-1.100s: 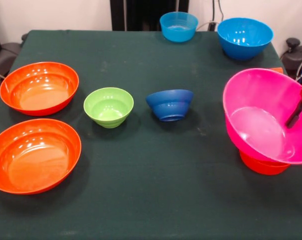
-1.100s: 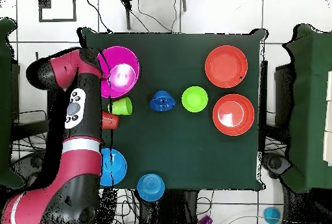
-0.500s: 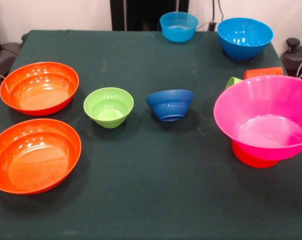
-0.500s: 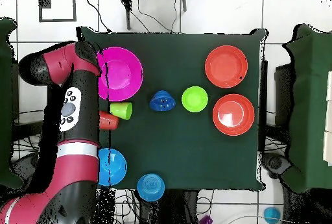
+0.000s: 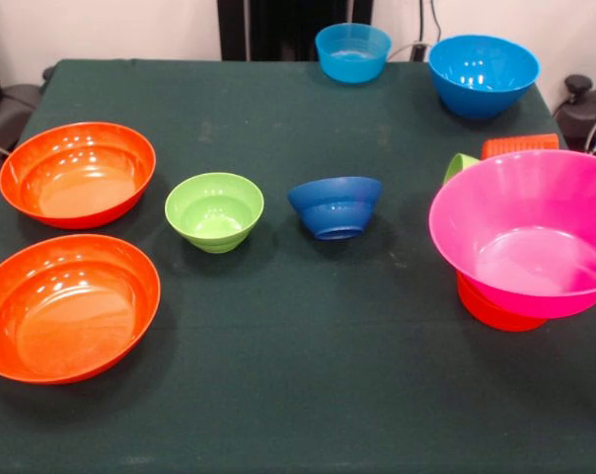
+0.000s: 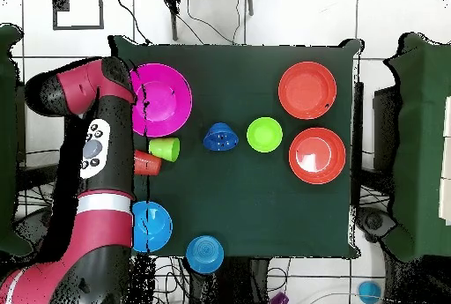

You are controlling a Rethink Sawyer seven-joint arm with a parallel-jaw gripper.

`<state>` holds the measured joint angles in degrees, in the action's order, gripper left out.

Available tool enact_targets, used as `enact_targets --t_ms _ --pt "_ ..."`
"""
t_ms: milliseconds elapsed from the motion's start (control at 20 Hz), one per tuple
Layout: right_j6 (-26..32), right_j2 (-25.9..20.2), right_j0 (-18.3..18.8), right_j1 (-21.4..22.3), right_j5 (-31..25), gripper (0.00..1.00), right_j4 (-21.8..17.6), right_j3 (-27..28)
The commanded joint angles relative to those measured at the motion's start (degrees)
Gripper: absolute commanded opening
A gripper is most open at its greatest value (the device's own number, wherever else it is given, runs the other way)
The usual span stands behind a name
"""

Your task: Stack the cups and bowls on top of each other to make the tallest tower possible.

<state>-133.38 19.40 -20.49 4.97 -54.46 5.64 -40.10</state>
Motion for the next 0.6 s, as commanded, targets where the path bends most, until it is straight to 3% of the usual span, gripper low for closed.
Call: enact_targets --t_ms 50,600 --pt "-11.48 -3.48 -0.69 -2.67 3.23 0.00 0.60 -4.08" --pt "-11.34 -3.28 -0.85 -2.11 3.85 0.00 0.58 -5.56"
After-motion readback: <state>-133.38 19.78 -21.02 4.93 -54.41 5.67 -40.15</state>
